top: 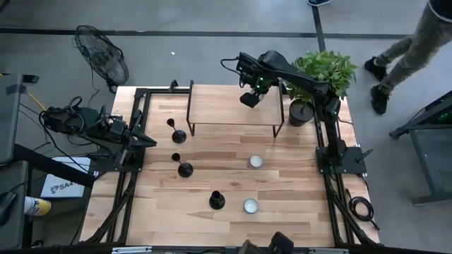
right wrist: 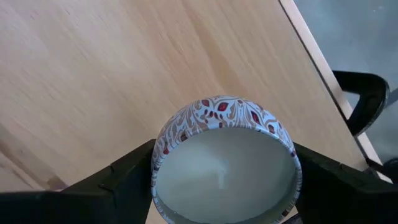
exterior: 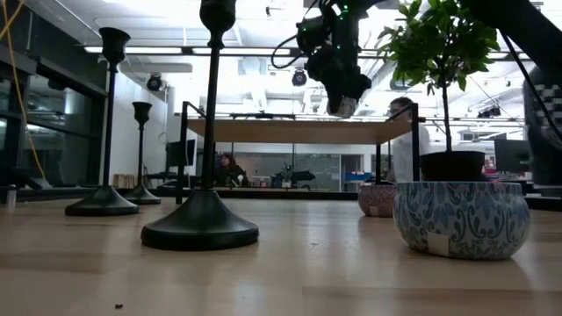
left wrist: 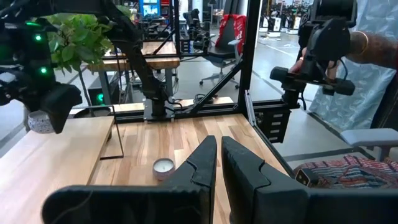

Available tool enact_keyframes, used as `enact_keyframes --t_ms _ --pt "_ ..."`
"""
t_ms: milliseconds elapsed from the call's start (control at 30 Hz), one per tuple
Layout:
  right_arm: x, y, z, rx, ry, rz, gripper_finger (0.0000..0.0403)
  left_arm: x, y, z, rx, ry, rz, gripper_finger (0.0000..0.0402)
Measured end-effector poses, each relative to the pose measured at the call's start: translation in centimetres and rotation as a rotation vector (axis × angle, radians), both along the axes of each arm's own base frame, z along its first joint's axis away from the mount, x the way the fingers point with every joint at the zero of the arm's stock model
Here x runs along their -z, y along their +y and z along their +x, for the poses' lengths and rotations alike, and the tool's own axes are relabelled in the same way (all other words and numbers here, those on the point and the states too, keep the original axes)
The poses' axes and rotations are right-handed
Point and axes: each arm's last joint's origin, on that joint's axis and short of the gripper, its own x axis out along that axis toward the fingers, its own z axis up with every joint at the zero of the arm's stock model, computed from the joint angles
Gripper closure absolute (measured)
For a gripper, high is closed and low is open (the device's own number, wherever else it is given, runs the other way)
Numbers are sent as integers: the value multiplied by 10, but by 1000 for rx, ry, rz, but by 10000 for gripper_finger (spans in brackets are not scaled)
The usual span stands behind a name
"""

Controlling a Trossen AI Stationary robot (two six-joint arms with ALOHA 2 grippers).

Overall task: Pick & Place candle stick holders
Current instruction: Put the red scented candle on the shelf

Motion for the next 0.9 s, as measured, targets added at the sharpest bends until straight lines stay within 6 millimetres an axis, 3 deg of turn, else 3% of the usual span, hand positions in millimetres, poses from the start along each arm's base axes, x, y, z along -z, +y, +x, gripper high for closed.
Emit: enact_keyframes --t_ms 467,900 --pt "0 1 3 104 -9 -35 107 0 0 0 1 0 0 376" --pt "2 50 29 -73 -7 -35 107 0 0 0 1 0 0 376"
